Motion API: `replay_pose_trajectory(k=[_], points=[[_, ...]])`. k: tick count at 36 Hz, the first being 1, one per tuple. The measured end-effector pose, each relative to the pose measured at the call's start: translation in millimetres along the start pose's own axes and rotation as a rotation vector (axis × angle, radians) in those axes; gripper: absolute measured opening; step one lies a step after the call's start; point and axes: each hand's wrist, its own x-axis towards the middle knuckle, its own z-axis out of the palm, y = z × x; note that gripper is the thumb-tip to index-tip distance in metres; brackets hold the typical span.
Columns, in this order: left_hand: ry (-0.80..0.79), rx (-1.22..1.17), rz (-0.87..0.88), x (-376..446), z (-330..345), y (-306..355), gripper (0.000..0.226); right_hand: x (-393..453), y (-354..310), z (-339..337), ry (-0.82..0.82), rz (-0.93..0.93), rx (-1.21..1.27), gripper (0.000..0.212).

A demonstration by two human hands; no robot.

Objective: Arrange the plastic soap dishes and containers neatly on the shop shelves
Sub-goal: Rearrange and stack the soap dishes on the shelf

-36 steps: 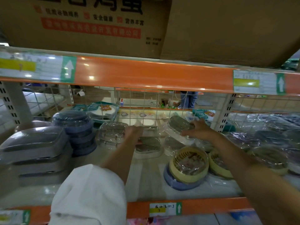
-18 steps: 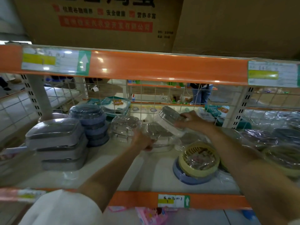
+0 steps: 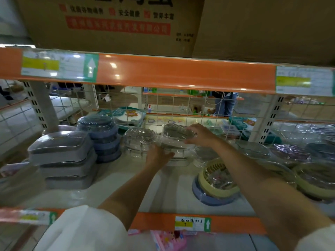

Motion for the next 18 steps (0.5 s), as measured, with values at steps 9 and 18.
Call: replay_pose_trajectory(k=[9, 18], points=[[-0.069, 0.008, -0.008, 4.7, -15.2, -8.6, 0.051, -26.8, 53.2, -28.6, -0.065, 0.251, -0.142, 0.053], [-0.077, -0.016, -0.073, -1.3, -17.8, -0.4, 0.054, -27.5, 69.5, -17.7, -0.253, 0.289, -0.361, 0.030]])
